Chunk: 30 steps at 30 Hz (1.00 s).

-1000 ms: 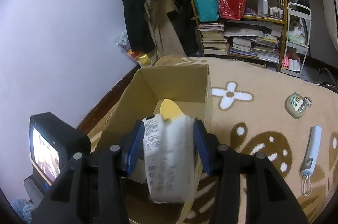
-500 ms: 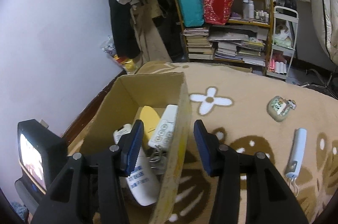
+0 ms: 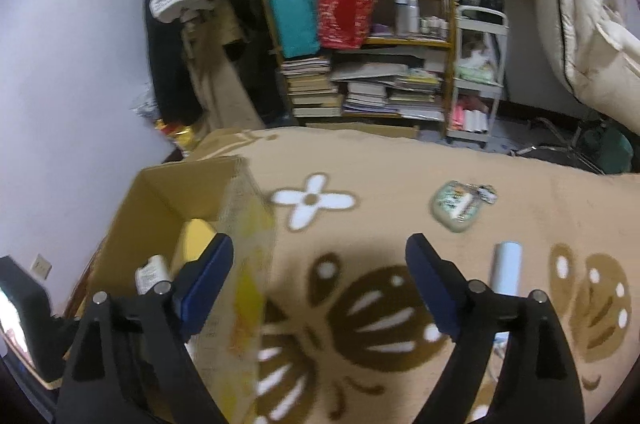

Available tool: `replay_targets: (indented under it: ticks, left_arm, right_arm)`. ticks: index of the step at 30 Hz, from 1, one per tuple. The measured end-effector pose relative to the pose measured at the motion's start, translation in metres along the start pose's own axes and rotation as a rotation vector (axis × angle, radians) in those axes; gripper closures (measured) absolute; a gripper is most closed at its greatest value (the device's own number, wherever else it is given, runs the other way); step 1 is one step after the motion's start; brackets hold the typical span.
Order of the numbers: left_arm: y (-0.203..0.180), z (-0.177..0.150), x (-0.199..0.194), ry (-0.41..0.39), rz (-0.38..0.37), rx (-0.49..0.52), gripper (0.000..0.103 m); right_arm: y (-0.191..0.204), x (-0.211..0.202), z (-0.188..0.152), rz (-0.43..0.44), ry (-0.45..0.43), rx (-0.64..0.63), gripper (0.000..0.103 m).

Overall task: Organize rigid objects
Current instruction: 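Move the right tool back and grasp the light-blue handheld device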

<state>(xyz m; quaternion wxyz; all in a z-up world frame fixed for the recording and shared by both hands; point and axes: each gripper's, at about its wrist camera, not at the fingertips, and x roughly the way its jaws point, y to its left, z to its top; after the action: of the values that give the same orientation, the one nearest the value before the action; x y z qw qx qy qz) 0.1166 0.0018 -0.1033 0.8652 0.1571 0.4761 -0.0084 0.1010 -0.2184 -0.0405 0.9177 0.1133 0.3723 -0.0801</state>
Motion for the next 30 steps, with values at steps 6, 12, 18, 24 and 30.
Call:
replay_targets:
  ticks: [6, 12, 18, 24, 30]
  left_arm:
    - [-0.001, 0.000, 0.000, 0.001, -0.001, -0.002, 0.077]
    - [0.000, -0.001, 0.000, 0.002, 0.000, -0.001, 0.077]
    - [-0.001, -0.001, -0.001, 0.001, 0.001, 0.000, 0.076]
    - [-0.001, -0.001, -0.001, 0.000, 0.001, 0.000, 0.076]
    - [-0.001, -0.001, -0.001, 0.001, 0.001, 0.000, 0.076]
  right_arm:
    - [-0.038, 0.006, 0.001, -0.072, -0.005, 0.104, 0.000]
    - [-0.074, 0.022, -0.007, -0.191, 0.009, 0.163, 0.000]
    - [-0.108, 0.034, -0.014, -0.249, 0.042, 0.233, 0.000]
    - [-0.127, 0.042, -0.025, -0.279, 0.068, 0.268, 0.000]
    - [-0.143, 0.057, -0.041, -0.281, 0.129, 0.328, 0.010]
